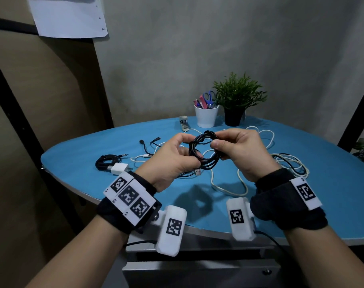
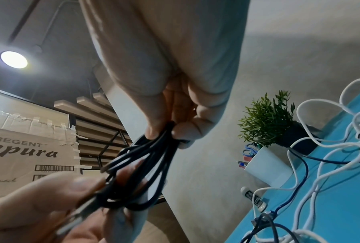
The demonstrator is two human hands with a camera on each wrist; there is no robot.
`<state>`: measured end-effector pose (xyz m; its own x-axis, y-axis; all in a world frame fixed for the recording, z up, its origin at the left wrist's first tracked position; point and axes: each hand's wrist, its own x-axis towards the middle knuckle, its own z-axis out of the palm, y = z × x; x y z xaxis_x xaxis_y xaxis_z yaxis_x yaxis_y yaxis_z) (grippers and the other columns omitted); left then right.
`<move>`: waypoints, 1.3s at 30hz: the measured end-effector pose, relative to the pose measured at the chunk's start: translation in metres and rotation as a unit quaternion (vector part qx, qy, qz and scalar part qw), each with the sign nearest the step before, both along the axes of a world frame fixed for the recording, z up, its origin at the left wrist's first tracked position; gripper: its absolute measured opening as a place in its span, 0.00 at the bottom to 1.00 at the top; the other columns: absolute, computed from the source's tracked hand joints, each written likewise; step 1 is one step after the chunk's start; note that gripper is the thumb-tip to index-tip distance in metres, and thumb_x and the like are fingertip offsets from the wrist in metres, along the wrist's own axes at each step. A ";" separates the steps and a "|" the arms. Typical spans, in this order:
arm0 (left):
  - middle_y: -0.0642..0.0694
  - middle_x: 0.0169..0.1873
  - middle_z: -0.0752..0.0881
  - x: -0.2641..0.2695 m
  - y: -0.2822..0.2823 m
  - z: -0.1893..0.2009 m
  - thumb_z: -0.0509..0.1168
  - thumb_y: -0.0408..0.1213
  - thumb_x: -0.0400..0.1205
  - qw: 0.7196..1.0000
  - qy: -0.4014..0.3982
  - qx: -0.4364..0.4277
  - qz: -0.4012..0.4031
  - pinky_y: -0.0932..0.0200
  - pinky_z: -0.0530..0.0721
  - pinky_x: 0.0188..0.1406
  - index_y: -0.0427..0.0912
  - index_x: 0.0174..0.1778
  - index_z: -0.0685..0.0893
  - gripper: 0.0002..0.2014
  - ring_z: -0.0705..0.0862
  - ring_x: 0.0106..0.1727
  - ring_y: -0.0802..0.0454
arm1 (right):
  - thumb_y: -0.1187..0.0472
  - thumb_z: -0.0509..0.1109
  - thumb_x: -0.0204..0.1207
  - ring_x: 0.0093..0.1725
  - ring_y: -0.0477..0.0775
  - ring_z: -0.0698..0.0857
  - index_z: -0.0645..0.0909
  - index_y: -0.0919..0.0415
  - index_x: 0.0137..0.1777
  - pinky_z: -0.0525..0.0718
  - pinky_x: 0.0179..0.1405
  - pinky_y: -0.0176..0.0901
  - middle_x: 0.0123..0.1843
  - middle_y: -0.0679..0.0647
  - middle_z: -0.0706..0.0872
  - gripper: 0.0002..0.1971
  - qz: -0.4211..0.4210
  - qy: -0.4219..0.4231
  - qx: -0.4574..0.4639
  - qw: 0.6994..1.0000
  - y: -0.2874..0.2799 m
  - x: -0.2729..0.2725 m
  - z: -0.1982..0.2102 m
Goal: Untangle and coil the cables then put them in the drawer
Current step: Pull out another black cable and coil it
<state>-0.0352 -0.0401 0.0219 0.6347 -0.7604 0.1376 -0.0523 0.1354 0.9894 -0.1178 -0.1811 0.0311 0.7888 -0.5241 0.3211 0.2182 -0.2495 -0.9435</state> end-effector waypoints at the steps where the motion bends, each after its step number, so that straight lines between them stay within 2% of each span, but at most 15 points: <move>1: 0.48 0.33 0.81 -0.002 -0.002 0.000 0.63 0.19 0.65 1.000 -0.006 0.009 0.005 0.63 0.80 0.32 0.45 0.51 0.76 0.22 0.80 0.29 0.54 | 0.74 0.72 0.72 0.26 0.43 0.78 0.85 0.59 0.40 0.77 0.24 0.31 0.31 0.53 0.84 0.09 -0.001 -0.002 -0.002 1.000 0.000 0.002 0.000; 4: 0.49 0.34 0.75 -0.004 -0.006 -0.003 0.62 0.19 0.67 1.000 0.018 0.010 0.003 0.64 0.79 0.30 0.44 0.48 0.75 0.19 0.76 0.30 0.58 | 0.73 0.73 0.72 0.26 0.42 0.78 0.85 0.60 0.42 0.77 0.24 0.32 0.31 0.54 0.84 0.07 -0.010 -0.002 -0.007 1.000 0.000 0.006 -0.001; 6: 0.48 0.34 0.78 -0.003 -0.005 -0.004 0.65 0.18 0.73 0.999 0.050 -0.016 -0.013 0.66 0.79 0.30 0.42 0.48 0.75 0.16 0.78 0.31 0.57 | 0.72 0.74 0.71 0.26 0.43 0.78 0.85 0.58 0.39 0.78 0.24 0.33 0.30 0.53 0.84 0.08 -0.015 -0.002 -0.005 1.000 -0.001 0.007 -0.002; 8: 0.47 0.34 0.81 -0.002 -0.003 -0.005 0.63 0.26 0.80 0.998 0.060 -0.028 -0.013 0.67 0.79 0.31 0.41 0.45 0.76 0.06 0.80 0.33 0.56 | 0.72 0.75 0.70 0.26 0.43 0.80 0.85 0.58 0.38 0.78 0.24 0.33 0.30 0.53 0.85 0.08 -0.013 0.000 0.001 1.000 -0.001 0.006 -0.003; 10: 0.44 0.36 0.83 0.000 -0.001 -0.007 0.62 0.27 0.81 0.998 0.051 -0.020 0.015 0.68 0.80 0.28 0.39 0.44 0.78 0.03 0.82 0.33 0.55 | 0.73 0.75 0.69 0.26 0.43 0.81 0.85 0.60 0.38 0.79 0.23 0.32 0.30 0.52 0.85 0.08 -0.002 0.001 0.008 1.000 -0.001 0.007 -0.005; 15: 0.43 0.38 0.83 0.012 0.008 -0.013 0.67 0.24 0.78 0.990 -0.028 0.025 0.139 0.62 0.82 0.28 0.41 0.59 0.70 0.18 0.83 0.32 0.53 | 0.75 0.76 0.67 0.22 0.44 0.81 0.81 0.66 0.39 0.80 0.21 0.33 0.27 0.54 0.83 0.07 0.013 0.031 0.017 0.999 0.010 0.019 -0.014; 17: 0.45 0.36 0.81 0.016 0.016 -0.015 0.67 0.24 0.78 0.985 -0.065 0.036 0.155 0.61 0.82 0.28 0.44 0.54 0.69 0.16 0.82 0.29 0.55 | 0.75 0.76 0.67 0.20 0.47 0.79 0.79 0.63 0.39 0.80 0.20 0.35 0.24 0.53 0.81 0.10 0.018 0.050 0.016 0.998 0.016 0.028 -0.018; 21: 0.44 0.35 0.79 0.027 0.041 -0.022 0.68 0.26 0.78 0.984 -0.074 0.103 0.122 0.65 0.82 0.28 0.42 0.40 0.76 0.08 0.79 0.28 0.55 | 0.73 0.77 0.67 0.20 0.49 0.78 0.78 0.63 0.34 0.81 0.21 0.37 0.26 0.57 0.79 0.11 0.046 0.113 -0.021 0.992 0.028 0.048 -0.022; 24: 0.44 0.37 0.81 0.040 0.062 -0.028 0.72 0.30 0.75 0.967 -0.084 0.210 0.116 0.66 0.80 0.27 0.40 0.43 0.78 0.08 0.78 0.30 0.53 | 0.73 0.76 0.69 0.17 0.47 0.78 0.78 0.63 0.31 0.82 0.22 0.37 0.26 0.57 0.80 0.11 0.092 0.189 -0.044 0.977 0.042 0.065 -0.028; 29: 0.42 0.35 0.83 0.061 0.082 -0.034 0.74 0.34 0.74 0.935 -0.106 0.308 0.140 0.62 0.81 0.31 0.40 0.41 0.81 0.07 0.81 0.31 0.51 | 0.75 0.70 0.73 0.29 0.53 0.84 0.80 0.62 0.34 0.89 0.42 0.47 0.32 0.59 0.83 0.10 0.154 0.280 -0.076 0.945 0.062 0.093 -0.037; 31: 0.44 0.32 0.82 0.068 0.089 -0.036 0.74 0.34 0.73 0.926 -0.107 0.329 0.151 0.62 0.83 0.31 0.40 0.39 0.82 0.07 0.81 0.30 0.52 | 0.75 0.67 0.76 0.30 0.53 0.85 0.81 0.63 0.38 0.90 0.40 0.44 0.34 0.59 0.84 0.09 0.184 0.301 -0.077 0.933 0.070 0.101 -0.037; 33: 0.44 0.32 0.83 0.076 0.096 -0.038 0.74 0.35 0.73 0.917 -0.106 0.351 0.159 0.54 0.87 0.41 0.40 0.37 0.83 0.06 0.82 0.32 0.51 | 0.74 0.65 0.77 0.30 0.53 0.86 0.81 0.65 0.43 0.90 0.37 0.43 0.35 0.61 0.85 0.06 0.204 0.327 -0.092 0.918 0.076 0.109 -0.035; 35: 0.42 0.34 0.85 0.083 0.102 -0.040 0.74 0.38 0.73 0.902 -0.114 0.381 0.167 0.48 0.88 0.49 0.39 0.37 0.85 0.07 0.85 0.36 0.48 | 0.73 0.66 0.77 0.34 0.56 0.87 0.81 0.64 0.43 0.90 0.41 0.49 0.35 0.62 0.85 0.05 0.195 0.346 -0.149 0.905 0.079 0.116 -0.032; 37: 0.41 0.36 0.87 0.088 0.106 -0.042 0.74 0.40 0.72 0.890 -0.128 0.405 0.168 0.45 0.88 0.50 0.40 0.37 0.85 0.07 0.85 0.38 0.47 | 0.71 0.68 0.75 0.37 0.59 0.88 0.83 0.65 0.43 0.90 0.45 0.55 0.35 0.60 0.85 0.03 0.154 0.349 -0.246 0.891 0.077 0.126 -0.027; 39: 0.42 0.36 0.86 0.091 0.107 -0.044 0.74 0.40 0.73 0.881 -0.145 0.415 0.176 0.46 0.87 0.49 0.41 0.37 0.84 0.07 0.84 0.37 0.47 | 0.69 0.69 0.74 0.38 0.61 0.88 0.85 0.70 0.50 0.90 0.46 0.54 0.39 0.61 0.88 0.07 0.122 0.357 -0.330 0.866 0.073 0.132 -0.023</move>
<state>0.0561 0.0672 -0.0217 0.8805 -0.4393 -0.1782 -0.2135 -0.7030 0.6784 0.0146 -0.1083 0.0086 0.9711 -0.2018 -0.1276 -0.2387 -0.8135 -0.5304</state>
